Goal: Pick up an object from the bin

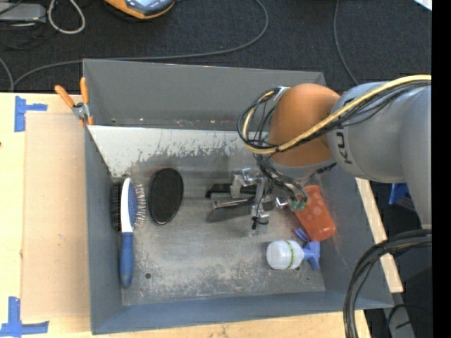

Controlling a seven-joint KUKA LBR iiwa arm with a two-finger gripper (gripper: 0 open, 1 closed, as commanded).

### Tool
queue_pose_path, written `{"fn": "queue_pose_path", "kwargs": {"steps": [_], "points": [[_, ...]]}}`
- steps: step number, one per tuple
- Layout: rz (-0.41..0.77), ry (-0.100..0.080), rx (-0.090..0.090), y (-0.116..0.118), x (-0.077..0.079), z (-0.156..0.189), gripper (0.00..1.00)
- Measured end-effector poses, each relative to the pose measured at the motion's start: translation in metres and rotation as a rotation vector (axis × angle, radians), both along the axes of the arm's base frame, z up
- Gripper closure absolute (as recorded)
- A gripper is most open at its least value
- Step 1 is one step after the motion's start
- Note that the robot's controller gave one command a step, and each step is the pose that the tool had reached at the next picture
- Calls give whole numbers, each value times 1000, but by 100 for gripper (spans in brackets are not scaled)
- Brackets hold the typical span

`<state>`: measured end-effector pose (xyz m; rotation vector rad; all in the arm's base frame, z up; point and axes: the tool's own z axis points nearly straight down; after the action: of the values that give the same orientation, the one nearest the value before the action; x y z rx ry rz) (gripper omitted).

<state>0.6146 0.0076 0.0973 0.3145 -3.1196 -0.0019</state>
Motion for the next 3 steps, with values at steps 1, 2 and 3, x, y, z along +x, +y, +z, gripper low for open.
{"fn": "queue_pose_path", "kwargs": {"steps": [1,2,3], "points": [[-156,-19,5,-16,6,-26,0],[-18,-5,0,-15,9,-23,100],[-19,-5,0,-15,9,-23,100]]}}
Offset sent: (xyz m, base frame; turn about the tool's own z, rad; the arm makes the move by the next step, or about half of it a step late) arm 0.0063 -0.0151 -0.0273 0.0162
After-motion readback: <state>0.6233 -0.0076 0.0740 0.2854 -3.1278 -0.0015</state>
